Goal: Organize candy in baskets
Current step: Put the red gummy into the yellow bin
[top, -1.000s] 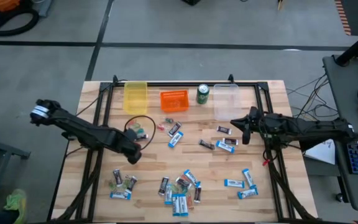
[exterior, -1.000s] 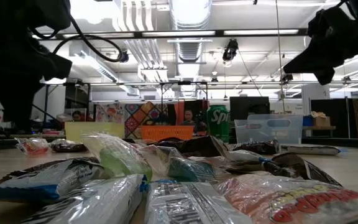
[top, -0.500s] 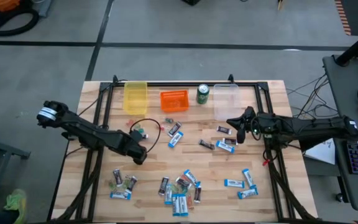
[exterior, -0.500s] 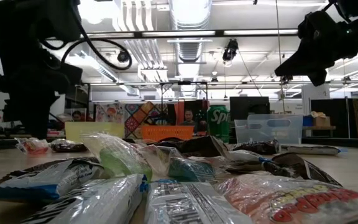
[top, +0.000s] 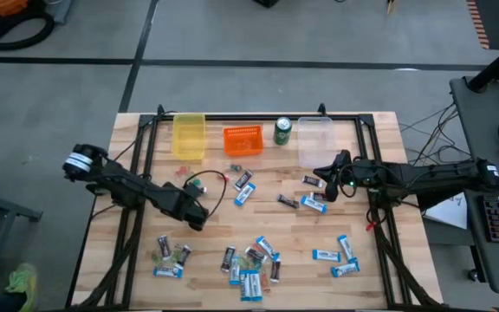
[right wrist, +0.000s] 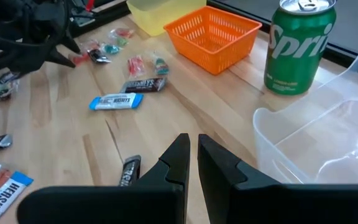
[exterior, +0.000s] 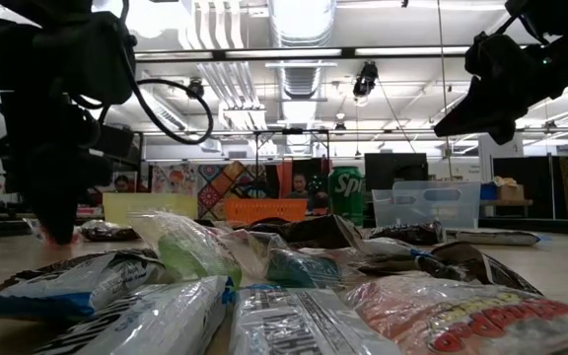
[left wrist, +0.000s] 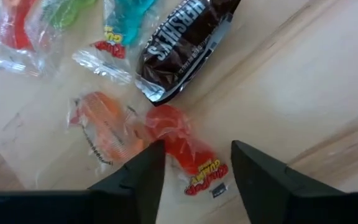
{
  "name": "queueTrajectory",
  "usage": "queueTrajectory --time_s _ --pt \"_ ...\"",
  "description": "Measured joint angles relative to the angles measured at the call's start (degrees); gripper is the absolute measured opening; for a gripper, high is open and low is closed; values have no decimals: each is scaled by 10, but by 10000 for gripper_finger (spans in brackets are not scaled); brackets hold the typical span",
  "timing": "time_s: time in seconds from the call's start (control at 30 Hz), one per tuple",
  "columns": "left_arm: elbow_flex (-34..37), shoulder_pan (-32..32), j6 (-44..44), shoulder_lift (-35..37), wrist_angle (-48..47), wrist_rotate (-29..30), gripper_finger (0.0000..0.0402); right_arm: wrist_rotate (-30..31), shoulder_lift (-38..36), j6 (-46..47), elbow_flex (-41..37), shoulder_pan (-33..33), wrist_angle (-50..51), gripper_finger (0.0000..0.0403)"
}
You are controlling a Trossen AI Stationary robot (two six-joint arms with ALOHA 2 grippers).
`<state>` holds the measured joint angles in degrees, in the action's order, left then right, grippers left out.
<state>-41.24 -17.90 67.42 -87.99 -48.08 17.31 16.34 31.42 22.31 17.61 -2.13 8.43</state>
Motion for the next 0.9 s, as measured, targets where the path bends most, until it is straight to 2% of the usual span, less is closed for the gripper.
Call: queueTrajectory --time_s 0.3,0.4,0.53,0.67,0.9 --pt "-2 0 1 -1 4 -3 39 0 2 -4 0 0 3 22" --pt "-4 0 -7 7 6 -3 10 0 3 -3 0 0 3 22" --pt "-26 0 -50 19 -8 -18 8 0 3 -3 0 0 3 22" --pt "-76 2 -146 49 -16 -10 7 0 3 -3 0 0 3 22" --pt "-147 40 -339 136 -7 106 1 2 3 -3 0 0 2 22"
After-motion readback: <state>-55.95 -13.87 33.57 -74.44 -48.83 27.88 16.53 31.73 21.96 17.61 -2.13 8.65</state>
